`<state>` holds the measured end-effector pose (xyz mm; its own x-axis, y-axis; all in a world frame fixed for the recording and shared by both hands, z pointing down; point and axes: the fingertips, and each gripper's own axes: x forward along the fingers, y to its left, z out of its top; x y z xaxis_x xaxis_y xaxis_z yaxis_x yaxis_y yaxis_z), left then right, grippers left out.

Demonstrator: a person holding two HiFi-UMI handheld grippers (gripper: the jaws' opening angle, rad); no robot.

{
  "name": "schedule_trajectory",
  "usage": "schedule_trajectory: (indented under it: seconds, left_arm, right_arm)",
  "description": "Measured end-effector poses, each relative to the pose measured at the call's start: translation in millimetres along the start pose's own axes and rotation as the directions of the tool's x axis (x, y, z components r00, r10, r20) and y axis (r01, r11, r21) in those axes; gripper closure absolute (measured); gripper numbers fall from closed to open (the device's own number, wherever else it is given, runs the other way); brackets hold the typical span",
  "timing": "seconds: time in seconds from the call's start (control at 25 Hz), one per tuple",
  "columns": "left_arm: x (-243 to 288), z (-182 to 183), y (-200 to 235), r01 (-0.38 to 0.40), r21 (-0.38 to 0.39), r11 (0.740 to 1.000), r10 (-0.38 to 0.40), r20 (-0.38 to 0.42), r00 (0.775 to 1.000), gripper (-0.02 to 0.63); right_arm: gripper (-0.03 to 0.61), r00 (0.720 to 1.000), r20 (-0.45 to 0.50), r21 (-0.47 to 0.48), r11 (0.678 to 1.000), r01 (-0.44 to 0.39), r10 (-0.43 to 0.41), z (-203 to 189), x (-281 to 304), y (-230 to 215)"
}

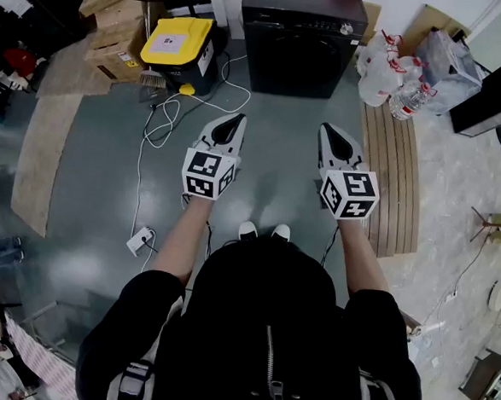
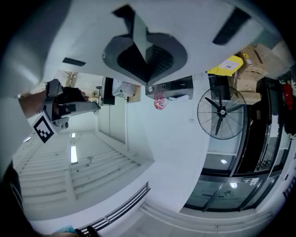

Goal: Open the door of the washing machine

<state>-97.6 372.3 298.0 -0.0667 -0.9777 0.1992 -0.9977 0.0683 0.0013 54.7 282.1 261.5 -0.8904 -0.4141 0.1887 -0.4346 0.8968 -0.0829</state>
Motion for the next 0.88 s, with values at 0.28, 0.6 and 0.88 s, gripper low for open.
schedule_trajectory:
  seconds: [0.28, 0.6, 0.88]
  left_arm:
    - [29, -1, -17, 0.014, -0.038, 0.999, -0.014, -0.004, 1.0, 0.612]
    - [65, -8, -11, -0.062, 0.003, 0.998, 0.062, -0.003, 0.998, 0.611]
    - [131, -11, 40, -0.044, 0.003, 0.999, 0.044, -0.001, 0.999, 0.611]
  right_arm:
    - [0.575, 0.999, 0.002, -0.04, 0.998, -0.051, 0.051, -2, 6, -20]
    - [0.575, 0.997, -0.003, -0.043, 0.996, -0.077, 0.077, -11, 27, -51]
    - [0.575, 0.997, -0.003, -0.051, 0.996, -0.071, 0.071, -8, 104, -77]
